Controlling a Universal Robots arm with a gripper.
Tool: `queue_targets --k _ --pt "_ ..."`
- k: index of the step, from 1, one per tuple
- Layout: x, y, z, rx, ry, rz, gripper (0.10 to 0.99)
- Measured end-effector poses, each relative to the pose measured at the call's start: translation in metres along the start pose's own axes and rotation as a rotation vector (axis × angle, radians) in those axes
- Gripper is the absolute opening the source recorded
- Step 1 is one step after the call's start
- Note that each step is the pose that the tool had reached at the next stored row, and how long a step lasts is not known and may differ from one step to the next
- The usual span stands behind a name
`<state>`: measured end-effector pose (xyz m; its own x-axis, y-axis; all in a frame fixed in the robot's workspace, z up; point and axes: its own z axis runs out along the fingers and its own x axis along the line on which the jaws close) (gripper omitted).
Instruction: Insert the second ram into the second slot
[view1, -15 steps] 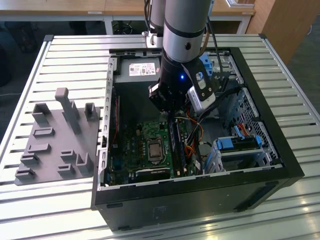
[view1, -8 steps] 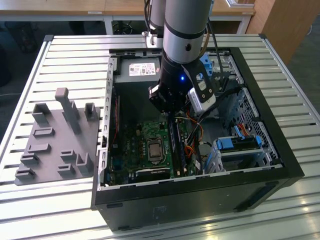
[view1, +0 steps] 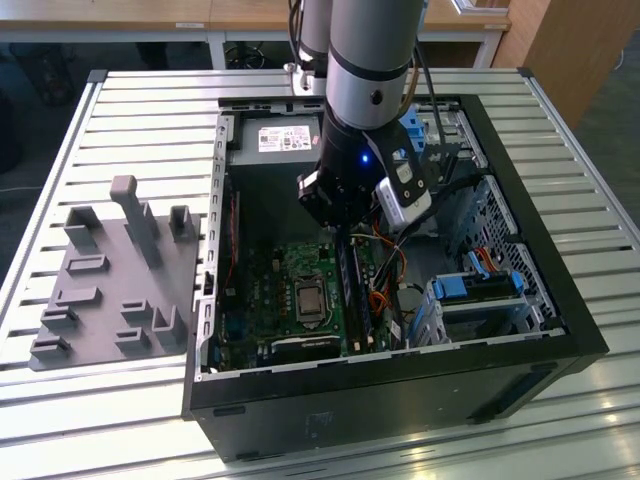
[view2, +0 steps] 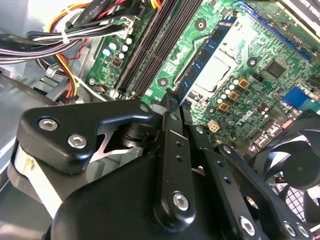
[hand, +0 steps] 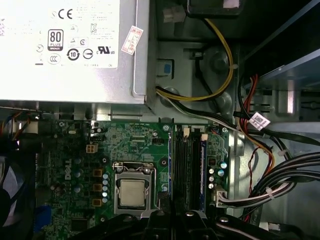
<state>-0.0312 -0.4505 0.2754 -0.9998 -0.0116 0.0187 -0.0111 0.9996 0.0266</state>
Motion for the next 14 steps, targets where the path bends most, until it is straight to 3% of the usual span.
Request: queue_targets --k 6,10,14 --pt "-0.0002 -0.0003 0.0088 0.002 0.0007 0.000 0.137" --pt "-0.0003 -0.0003 0.0107 0.034 0.0010 0.001 0.137" --pt "-0.0004 -0.0005 0.0168 0.036 0.0011 0.002 0.137"
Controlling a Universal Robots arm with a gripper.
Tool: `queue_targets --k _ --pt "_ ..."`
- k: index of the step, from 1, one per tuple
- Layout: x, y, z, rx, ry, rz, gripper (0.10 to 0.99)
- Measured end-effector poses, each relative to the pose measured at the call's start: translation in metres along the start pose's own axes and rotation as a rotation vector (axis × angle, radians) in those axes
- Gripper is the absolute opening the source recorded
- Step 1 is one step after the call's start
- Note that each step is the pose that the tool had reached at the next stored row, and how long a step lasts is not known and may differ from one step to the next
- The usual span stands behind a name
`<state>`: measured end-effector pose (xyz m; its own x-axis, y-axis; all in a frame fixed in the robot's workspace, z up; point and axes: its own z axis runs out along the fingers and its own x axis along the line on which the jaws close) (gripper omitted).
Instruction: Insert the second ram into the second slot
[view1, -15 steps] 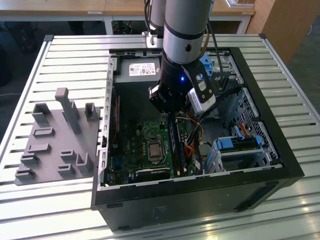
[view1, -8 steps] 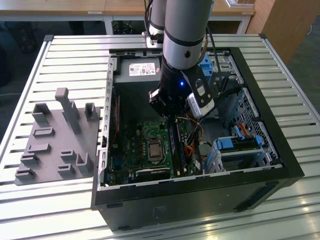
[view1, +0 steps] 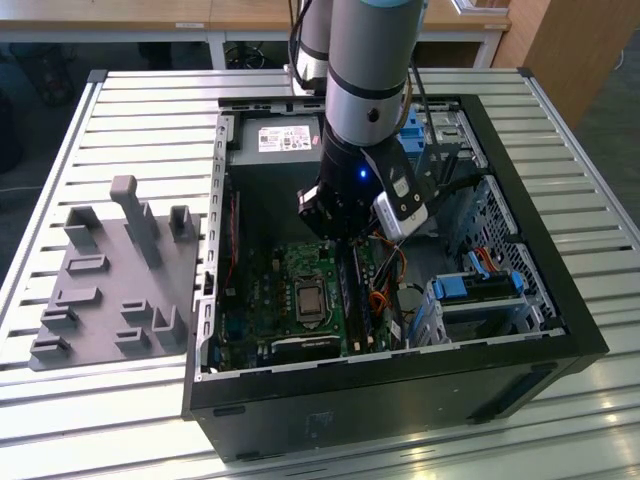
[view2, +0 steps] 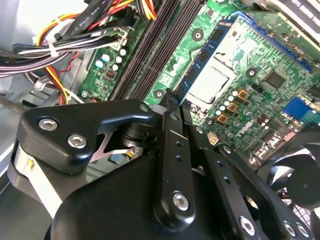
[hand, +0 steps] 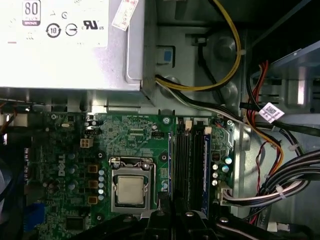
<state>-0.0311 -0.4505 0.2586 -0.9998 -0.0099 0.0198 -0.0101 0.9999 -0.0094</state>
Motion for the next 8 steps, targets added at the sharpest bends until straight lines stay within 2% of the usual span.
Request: queue_targets --k 4,8 --pt "-0.0015 -0.0001 0.0056 0.000 0.0007 0.009 0.137" --pt "-0.0015 -0.0037 0.0084 0.000 0.0014 0.009 0.137"
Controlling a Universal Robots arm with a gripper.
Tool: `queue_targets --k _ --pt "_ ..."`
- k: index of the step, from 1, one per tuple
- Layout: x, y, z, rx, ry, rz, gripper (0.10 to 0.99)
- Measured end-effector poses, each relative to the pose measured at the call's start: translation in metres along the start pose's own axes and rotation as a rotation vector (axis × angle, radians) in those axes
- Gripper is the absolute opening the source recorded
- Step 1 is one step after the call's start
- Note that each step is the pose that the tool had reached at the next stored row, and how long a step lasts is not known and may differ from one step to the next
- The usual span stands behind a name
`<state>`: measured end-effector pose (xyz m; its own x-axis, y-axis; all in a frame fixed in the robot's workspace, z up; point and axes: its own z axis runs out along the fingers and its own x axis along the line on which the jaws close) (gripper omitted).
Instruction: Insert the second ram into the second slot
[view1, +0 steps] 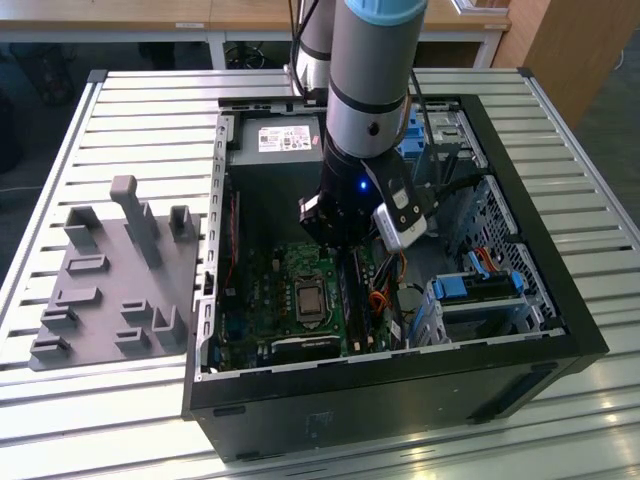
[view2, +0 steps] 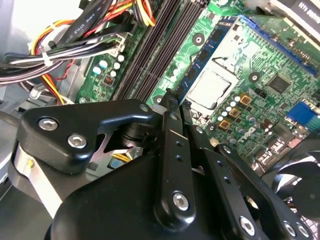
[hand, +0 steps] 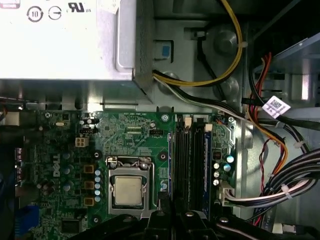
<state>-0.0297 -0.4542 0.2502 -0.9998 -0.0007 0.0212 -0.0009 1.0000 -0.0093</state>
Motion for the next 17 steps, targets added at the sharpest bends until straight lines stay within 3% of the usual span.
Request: queue_targets --k 17 --pt "-0.0001 -0.0029 0.0012 0.002 0.0006 0.000 0.137"
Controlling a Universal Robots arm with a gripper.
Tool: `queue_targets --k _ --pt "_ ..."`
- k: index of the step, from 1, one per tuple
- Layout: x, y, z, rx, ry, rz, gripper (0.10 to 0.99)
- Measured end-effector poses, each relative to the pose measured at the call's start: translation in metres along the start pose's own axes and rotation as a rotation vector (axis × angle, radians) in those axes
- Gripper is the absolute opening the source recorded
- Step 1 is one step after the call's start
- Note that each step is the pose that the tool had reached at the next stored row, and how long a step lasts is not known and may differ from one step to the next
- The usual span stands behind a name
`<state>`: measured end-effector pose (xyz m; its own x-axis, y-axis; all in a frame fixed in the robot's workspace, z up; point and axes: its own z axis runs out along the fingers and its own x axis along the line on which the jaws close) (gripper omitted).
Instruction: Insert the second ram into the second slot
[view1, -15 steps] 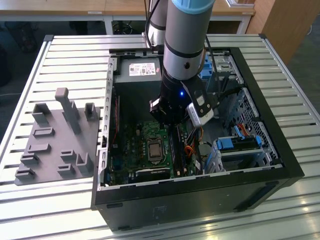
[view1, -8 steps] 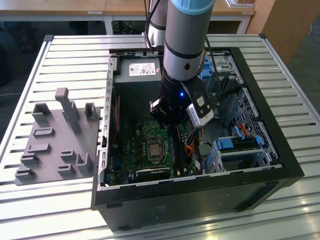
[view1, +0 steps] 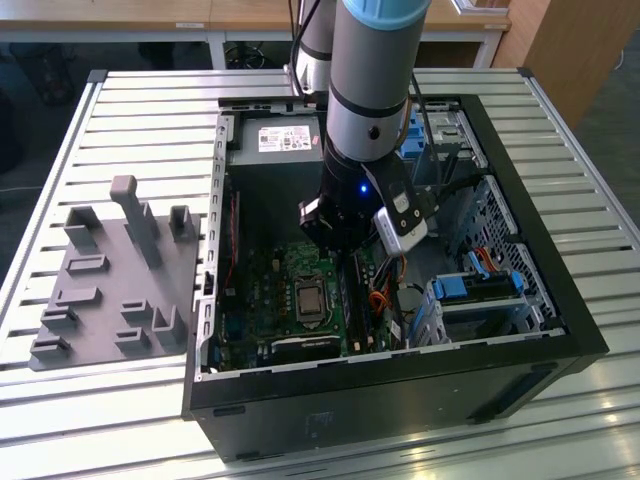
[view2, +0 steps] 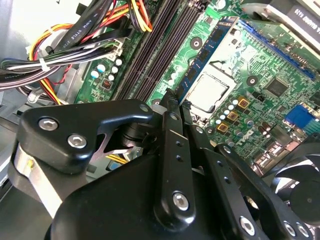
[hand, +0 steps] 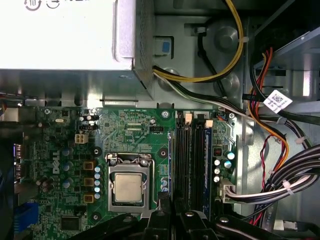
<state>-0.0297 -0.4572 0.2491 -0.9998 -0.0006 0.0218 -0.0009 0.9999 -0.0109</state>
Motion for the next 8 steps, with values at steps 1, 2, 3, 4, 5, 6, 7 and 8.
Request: queue_targets --k 1,2,3,4,5,6,7,8 --pt "0.0000 -0.0001 0.0000 0.000 0.0000 0.000 0.137" --pt "0.0000 -0.0003 0.0002 0.000 -0.0001 0.000 0.137" --pt "0.0000 -0.0006 0.0002 0.000 -0.0001 0.000 0.137" --pt "0.0000 -0.0011 0.0002 0.000 0.0000 0.000 0.137" --pt "0.0000 -0.0018 0.0003 0.000 -0.0001 0.000 0.137" --pt "0.0000 -0.0030 0.0003 0.000 0.0000 0.000 0.137" --pt "0.0000 -0.0046 0.0003 0.000 0.0000 0.000 0.137" --pt "0.0000 -0.0056 0.0003 0.000 0.0000 0.000 0.137"
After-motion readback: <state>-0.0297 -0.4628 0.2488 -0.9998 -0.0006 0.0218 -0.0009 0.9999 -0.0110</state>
